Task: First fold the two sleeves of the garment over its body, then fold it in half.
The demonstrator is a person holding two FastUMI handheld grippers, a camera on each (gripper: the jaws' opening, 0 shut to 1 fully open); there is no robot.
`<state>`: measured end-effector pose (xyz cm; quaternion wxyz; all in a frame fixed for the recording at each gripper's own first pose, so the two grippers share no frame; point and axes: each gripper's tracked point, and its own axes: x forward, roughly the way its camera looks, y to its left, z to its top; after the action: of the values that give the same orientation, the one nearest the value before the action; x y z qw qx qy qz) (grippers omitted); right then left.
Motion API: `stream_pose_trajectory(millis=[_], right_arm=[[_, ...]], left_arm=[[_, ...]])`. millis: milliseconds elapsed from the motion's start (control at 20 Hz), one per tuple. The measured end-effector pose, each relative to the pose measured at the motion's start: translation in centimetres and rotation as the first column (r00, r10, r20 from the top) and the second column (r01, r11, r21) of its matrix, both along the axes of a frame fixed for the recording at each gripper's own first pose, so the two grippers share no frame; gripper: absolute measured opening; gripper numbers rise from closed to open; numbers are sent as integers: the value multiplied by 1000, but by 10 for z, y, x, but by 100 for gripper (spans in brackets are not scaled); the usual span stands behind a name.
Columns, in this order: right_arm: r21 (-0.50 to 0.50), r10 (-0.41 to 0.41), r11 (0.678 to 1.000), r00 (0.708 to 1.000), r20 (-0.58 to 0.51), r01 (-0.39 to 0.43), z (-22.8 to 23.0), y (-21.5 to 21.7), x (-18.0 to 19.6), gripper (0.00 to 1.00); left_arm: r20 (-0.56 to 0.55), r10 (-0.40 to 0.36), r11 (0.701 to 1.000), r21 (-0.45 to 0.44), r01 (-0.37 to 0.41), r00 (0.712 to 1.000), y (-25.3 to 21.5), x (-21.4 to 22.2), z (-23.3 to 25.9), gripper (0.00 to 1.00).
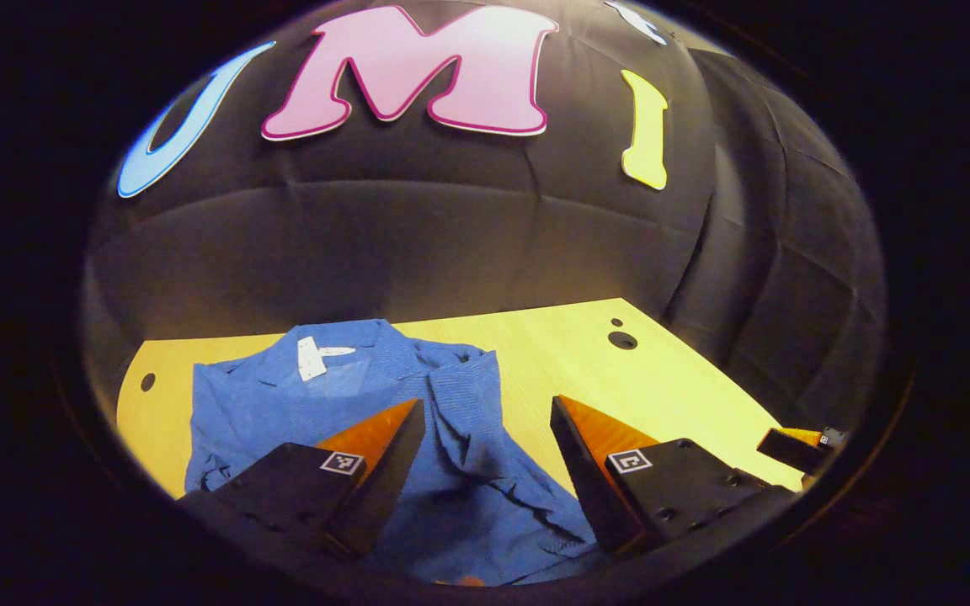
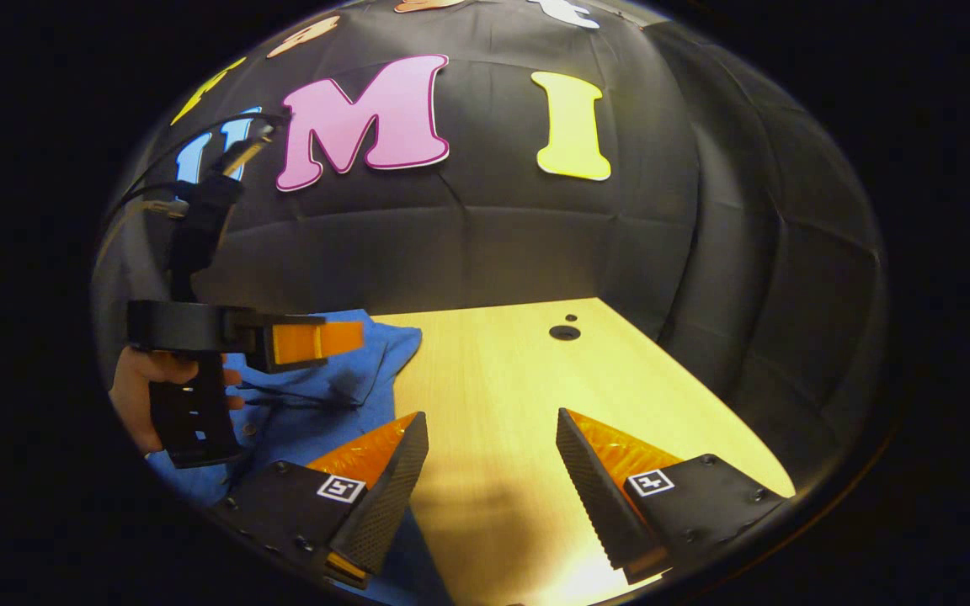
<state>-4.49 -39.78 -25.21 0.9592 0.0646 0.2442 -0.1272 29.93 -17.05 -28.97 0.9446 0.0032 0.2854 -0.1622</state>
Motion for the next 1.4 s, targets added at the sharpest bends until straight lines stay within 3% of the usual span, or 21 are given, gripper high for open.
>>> stream_pose_trajectory(millis=[200, 450, 600, 700, 950, 1000, 1050, 1150, 1200, 1400], right_arm=[[14, 49, 999, 994, -101, -48, -20, 33, -33, 97], [61, 59, 997, 965, -255, -45, -46, 65, -98, 98], [47, 53, 998, 938, -344, -39, -63, 74, -135, 98], [18, 36, 999, 926, -376, -31, -64, 73, -154, 98], [24, 32, 999, 899, -437, -24, -78, 89, -178, 98], [24, 39, 999, 885, -464, -31, -84, 90, -183, 98], [27, 25, 1000, 896, -443, -14, -82, 91, -179, 99], [72, 20, 997, 881, -472, 17, -84, 97, -185, 98], [84, 6, 996, 886, -463, 37, -84, 96, -184, 98], [71, 7, 997, 887, -461, 29, -85, 98, -183, 99]], left_arm=[[-69, 57, 998, 41, -54, 996, 83, -79, -13, 87], [-243, 142, 961, 267, -75, 960, 211, -218, -49, 88], [-247, 231, 948, 277, -160, 941, 263, -269, -49, 87], [-286, 289, 937, 279, -209, 914, 288, -289, -66, 88], [-353, 319, 929, 300, -217, 880, 306, -326, -100, 88], [-335, 320, 931, 284, -229, 886, 304, -325, -98, 88], [-342, 323, 932, 277, -233, 883, 302, -322, -99, 87], [-369, 324, 939, 237, -249, 871, 297, -324, -101, 87], [-382, 327, 940, 225, -256, 865, 298, -328, -104, 82], [-404, 329, 942, 211, -263, 853, 296, -329, -104, 82]])
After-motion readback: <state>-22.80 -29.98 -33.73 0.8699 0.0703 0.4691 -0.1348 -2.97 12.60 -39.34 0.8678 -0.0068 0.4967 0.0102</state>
